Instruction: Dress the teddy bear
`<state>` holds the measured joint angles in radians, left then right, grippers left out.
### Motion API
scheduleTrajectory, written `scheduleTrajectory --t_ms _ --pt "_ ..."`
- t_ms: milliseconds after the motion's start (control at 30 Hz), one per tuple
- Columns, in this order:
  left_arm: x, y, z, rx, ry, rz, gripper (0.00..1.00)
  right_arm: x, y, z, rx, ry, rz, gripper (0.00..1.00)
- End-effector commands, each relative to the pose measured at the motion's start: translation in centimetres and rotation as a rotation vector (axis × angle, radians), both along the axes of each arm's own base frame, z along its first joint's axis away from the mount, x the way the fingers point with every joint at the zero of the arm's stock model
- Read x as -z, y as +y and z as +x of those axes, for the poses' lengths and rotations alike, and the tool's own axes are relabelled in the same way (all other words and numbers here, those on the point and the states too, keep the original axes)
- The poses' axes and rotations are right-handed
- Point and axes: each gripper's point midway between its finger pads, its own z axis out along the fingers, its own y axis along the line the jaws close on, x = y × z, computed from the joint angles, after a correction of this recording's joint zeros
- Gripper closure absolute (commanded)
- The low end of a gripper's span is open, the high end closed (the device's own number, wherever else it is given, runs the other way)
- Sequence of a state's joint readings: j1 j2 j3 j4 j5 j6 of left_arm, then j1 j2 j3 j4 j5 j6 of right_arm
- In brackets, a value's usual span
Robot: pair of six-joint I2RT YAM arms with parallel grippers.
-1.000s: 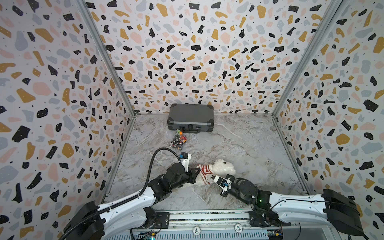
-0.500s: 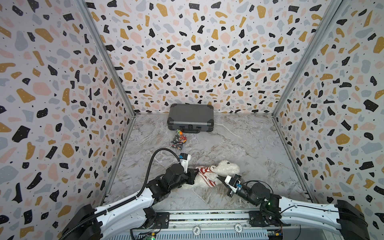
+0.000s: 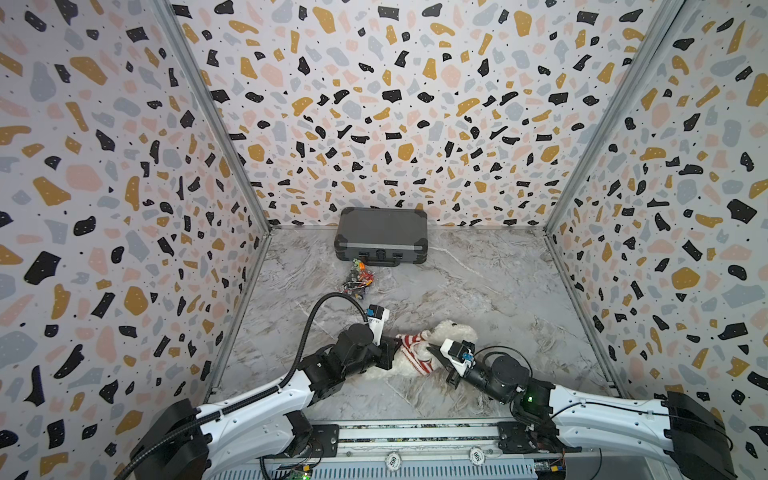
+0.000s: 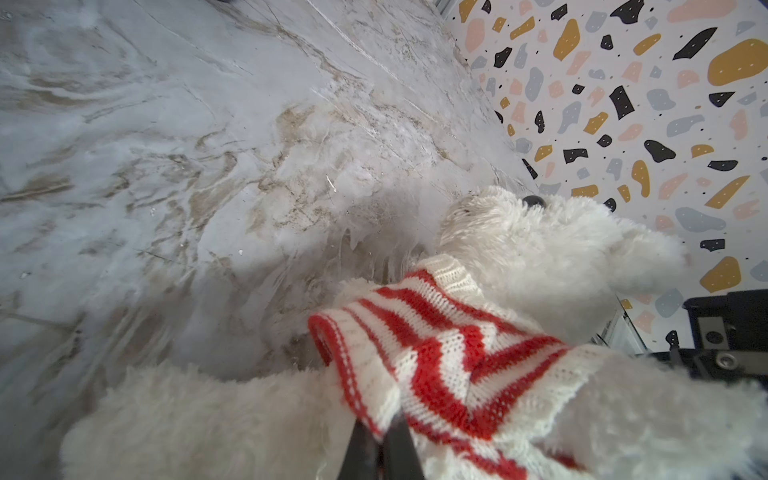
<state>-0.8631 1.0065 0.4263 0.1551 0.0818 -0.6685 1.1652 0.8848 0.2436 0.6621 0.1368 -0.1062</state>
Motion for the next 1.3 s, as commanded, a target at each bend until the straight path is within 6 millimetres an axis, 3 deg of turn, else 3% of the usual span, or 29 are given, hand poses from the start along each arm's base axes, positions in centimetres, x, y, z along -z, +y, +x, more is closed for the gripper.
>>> scheduleTrajectory --t_ms 0,100,433,667,767,1000,1267 --pt "-0.7 -1.4 -0.3 0.037 -0.021 -0.052 1.00 -3.4 1.5 0.0 -0.036 -0.003 0.076 0.96" --pt "-1.1 -2.0 -0.4 0.043 -0.021 -0.113 1.00 -2.7 1.7 0.2 -0.030 0.018 0.064 0.90" --pt "0.8 -1.7 -0.2 0.008 0.014 -0.096 1.00 -0.2 0.0 0.3 -0.022 0.085 0.012 0.75" --pt "1.3 -1.9 -0.2 0.014 0.026 -0.080 1.00 1.3 0.1 -1.5 -0.086 0.101 -0.077 0.45" --pt "1.2 -1.9 -0.1 0.013 0.023 -0.081 1.00 2.4 0.9 -2.0 -0.094 0.097 -0.143 0.38" --pt "0.8 -1.9 -0.2 0.014 0.020 -0.088 1.00 4.5 2.0 -1.6 -0.081 0.073 -0.229 0.39" --pt "0.4 -1.9 0.0 0.009 0.013 -0.090 1.00 4.5 3.0 -1.1 -0.072 0.047 -0.248 0.56"
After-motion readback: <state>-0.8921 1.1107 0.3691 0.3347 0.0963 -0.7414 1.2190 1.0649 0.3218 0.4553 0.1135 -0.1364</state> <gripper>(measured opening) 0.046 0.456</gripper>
